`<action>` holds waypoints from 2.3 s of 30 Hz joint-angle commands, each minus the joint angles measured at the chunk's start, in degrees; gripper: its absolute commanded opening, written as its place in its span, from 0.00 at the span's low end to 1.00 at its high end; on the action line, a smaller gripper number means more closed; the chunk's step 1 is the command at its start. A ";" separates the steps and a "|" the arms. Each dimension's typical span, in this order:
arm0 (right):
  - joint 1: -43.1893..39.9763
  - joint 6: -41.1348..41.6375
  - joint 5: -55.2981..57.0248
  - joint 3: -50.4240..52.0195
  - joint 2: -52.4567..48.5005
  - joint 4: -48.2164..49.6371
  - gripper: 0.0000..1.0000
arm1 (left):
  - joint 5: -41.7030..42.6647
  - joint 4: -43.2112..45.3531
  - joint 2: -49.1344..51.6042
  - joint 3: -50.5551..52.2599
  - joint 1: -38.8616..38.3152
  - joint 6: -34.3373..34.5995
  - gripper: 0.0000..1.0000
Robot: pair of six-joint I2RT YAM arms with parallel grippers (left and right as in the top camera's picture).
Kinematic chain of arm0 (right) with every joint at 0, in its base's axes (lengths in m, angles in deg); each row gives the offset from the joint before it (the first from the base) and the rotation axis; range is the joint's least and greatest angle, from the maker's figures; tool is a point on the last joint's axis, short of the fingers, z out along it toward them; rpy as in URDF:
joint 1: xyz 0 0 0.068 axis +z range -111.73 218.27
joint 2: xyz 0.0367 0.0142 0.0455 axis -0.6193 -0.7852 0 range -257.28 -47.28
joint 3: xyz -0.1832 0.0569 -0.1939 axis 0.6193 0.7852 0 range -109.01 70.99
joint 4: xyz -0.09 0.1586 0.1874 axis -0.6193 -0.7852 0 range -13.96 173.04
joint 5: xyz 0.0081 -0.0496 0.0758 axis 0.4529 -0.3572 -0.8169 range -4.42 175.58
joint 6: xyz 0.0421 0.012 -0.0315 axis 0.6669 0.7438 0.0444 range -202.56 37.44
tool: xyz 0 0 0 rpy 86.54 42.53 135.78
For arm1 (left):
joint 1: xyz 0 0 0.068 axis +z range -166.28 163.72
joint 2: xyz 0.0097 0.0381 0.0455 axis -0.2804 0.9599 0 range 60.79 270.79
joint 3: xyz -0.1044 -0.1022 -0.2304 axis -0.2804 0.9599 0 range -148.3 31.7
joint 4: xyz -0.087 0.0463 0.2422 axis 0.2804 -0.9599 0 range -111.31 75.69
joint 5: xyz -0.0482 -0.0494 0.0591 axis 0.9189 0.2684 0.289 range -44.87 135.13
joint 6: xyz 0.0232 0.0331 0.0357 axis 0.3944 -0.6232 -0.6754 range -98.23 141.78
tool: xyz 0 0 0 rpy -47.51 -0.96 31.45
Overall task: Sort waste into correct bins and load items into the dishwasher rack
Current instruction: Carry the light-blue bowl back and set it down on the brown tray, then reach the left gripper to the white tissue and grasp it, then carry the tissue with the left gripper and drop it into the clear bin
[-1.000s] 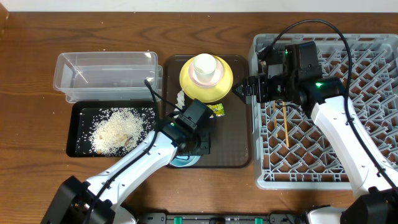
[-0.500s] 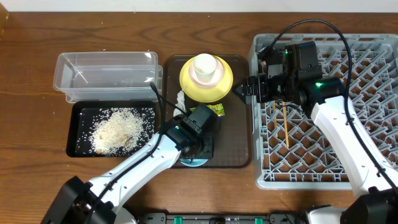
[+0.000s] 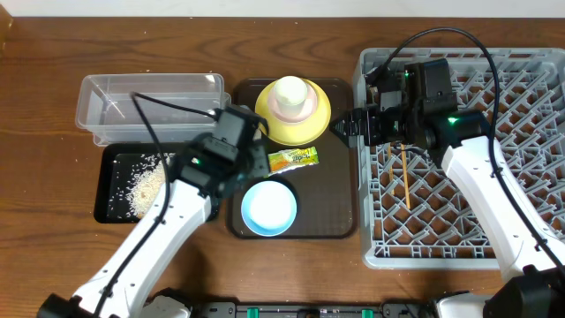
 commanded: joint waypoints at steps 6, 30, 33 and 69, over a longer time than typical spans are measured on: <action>0.39 0.20 -0.74 -0.68 0.52 0.02 0.99 | -1.92 2.93 7.04 -0.46 1.57 -1.36 0.51; 0.39 0.20 -0.74 -0.66 0.52 0.02 0.99 | -6.49 14.49 23.41 -0.46 1.57 -3.32 0.49; 0.39 0.20 -0.74 -0.66 0.52 0.02 0.99 | -6.51 15.13 24.68 -0.46 1.57 -3.32 0.46; 0.39 0.22 -0.74 -0.66 0.52 0.02 0.99 | -15.76 20.70 -5.27 -3.30 12.50 -8.48 0.06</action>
